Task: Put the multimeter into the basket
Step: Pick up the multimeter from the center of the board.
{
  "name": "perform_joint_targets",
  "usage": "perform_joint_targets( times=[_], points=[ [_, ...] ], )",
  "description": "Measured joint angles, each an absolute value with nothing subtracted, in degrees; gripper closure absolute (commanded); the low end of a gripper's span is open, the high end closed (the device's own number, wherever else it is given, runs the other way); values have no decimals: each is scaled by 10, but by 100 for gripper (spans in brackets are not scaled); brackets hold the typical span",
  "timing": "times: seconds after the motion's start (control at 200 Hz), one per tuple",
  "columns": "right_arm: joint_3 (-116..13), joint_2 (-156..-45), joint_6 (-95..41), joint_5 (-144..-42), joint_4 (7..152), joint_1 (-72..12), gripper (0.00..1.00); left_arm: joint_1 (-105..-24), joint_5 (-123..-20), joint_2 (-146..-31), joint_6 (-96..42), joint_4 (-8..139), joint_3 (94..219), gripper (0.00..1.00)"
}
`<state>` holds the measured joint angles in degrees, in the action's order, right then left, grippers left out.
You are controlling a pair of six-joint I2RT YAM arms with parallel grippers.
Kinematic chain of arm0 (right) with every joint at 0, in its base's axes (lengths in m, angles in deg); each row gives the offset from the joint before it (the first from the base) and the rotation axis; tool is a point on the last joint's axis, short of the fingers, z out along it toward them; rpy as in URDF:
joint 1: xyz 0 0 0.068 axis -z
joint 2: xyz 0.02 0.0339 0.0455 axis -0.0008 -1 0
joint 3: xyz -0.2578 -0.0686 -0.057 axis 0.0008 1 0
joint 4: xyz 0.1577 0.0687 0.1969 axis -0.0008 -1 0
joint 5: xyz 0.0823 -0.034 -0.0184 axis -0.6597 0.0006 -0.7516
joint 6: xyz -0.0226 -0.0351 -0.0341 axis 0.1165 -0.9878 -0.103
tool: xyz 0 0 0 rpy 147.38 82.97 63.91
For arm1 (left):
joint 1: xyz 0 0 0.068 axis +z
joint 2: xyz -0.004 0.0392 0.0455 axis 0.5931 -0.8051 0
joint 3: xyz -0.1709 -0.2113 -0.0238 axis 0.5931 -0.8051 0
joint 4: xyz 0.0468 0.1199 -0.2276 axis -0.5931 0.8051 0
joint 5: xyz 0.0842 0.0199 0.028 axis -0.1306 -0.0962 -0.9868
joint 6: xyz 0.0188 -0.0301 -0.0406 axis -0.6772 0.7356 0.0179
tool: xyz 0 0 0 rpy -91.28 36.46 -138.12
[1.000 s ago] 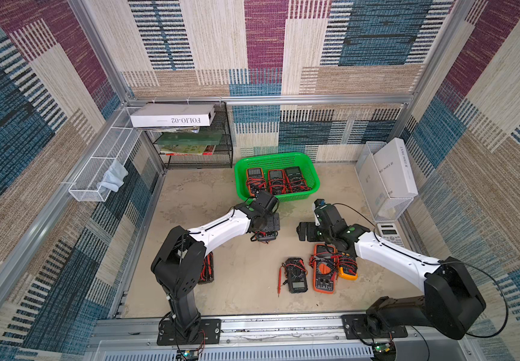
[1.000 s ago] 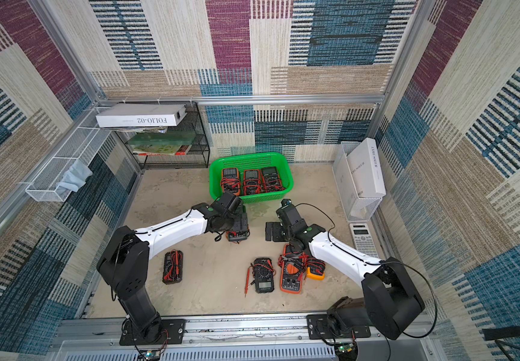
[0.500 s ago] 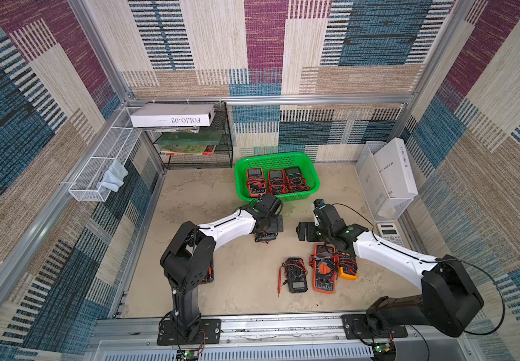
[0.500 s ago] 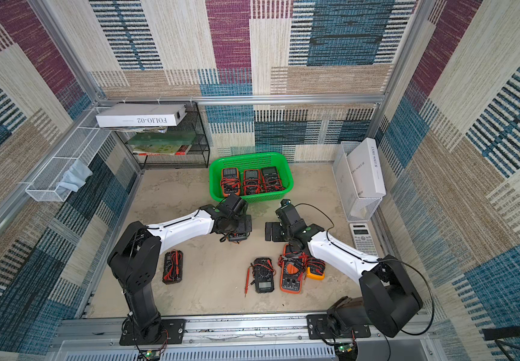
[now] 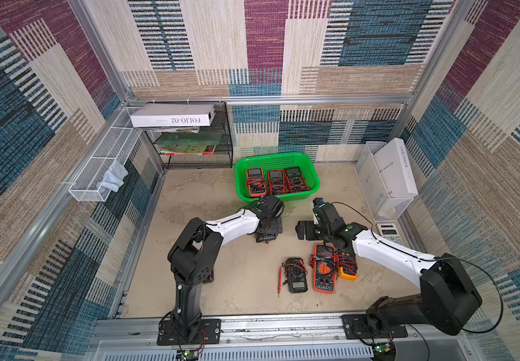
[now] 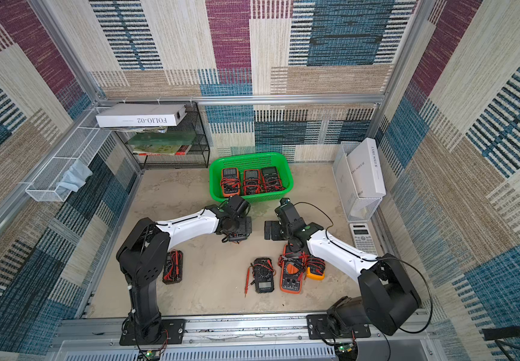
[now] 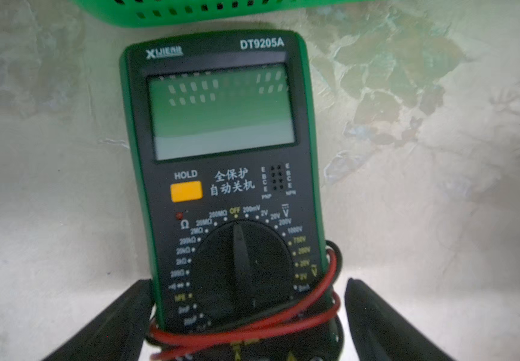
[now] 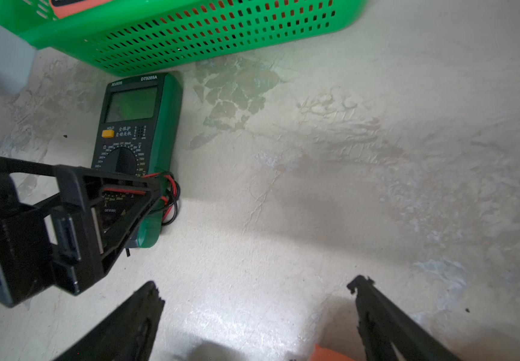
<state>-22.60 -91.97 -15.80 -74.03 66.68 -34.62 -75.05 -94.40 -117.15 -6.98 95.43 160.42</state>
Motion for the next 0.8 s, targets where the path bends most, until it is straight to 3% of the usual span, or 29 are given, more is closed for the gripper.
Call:
perform_joint_targets(
  times=[0.461,0.621,0.801],
  points=[
    [-232,-920,-158,-740,666,-345,0,-750,-949,-1203,-74,947,1612,2],
    [-237,-919,-158,-740,664,-345,0,-750,-952,-1209,-78,951,1619,16],
    [-240,-913,-158,-738,663,-343,0,-749,-947,-1207,-81,950,1619,43]
  ],
)
